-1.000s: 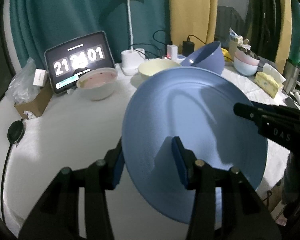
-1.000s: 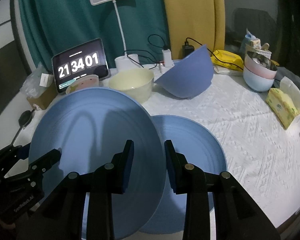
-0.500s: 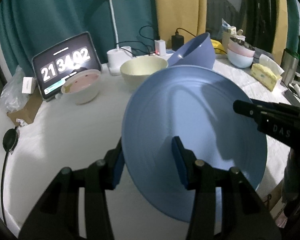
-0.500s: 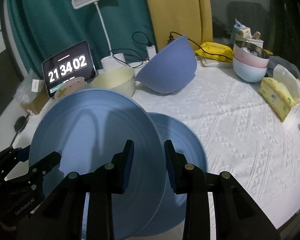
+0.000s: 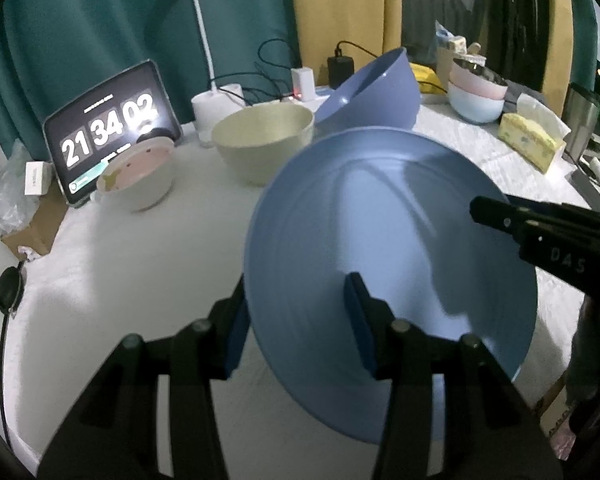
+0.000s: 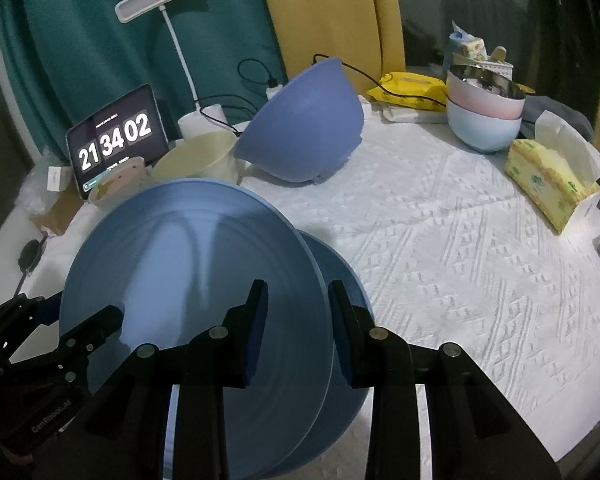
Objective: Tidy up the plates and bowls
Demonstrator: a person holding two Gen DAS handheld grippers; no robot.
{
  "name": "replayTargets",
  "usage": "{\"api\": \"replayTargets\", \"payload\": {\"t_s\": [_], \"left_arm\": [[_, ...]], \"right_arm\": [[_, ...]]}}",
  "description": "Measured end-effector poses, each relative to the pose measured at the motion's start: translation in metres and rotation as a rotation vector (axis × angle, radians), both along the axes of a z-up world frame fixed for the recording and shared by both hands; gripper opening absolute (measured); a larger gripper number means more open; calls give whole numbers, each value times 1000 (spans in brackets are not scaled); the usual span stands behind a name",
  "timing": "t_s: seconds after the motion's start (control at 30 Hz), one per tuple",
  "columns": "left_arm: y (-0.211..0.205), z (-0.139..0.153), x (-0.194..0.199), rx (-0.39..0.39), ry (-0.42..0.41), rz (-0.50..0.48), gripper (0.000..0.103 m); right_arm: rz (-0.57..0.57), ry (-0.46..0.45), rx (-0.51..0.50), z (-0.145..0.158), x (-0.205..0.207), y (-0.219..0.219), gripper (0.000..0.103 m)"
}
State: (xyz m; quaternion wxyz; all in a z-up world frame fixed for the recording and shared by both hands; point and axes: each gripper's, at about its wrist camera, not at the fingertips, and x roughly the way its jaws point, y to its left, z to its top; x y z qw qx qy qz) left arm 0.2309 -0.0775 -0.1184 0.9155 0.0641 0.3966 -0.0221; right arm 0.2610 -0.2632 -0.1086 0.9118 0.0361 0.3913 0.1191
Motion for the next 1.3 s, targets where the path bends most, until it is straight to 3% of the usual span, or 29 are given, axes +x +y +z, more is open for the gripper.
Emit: {"api": "replayTargets", "payload": {"t_s": [0.33,0.9,1.03,1.3], "left_arm": [[-8,-8,11,29,12,-12,47],[0,-11,13,-7,29,17,47],[2,-11,10,-20,27,17,47],[6,-18,9,-57,53,31,48]], "right_arm": [[-27,14,-10,-6,5,-6,34],[-80,23,-81,-13,8,-10,35],[-85,7,-76,-8,4,-11,47],[-103,17,-74,-9,1,-16,47]]}}
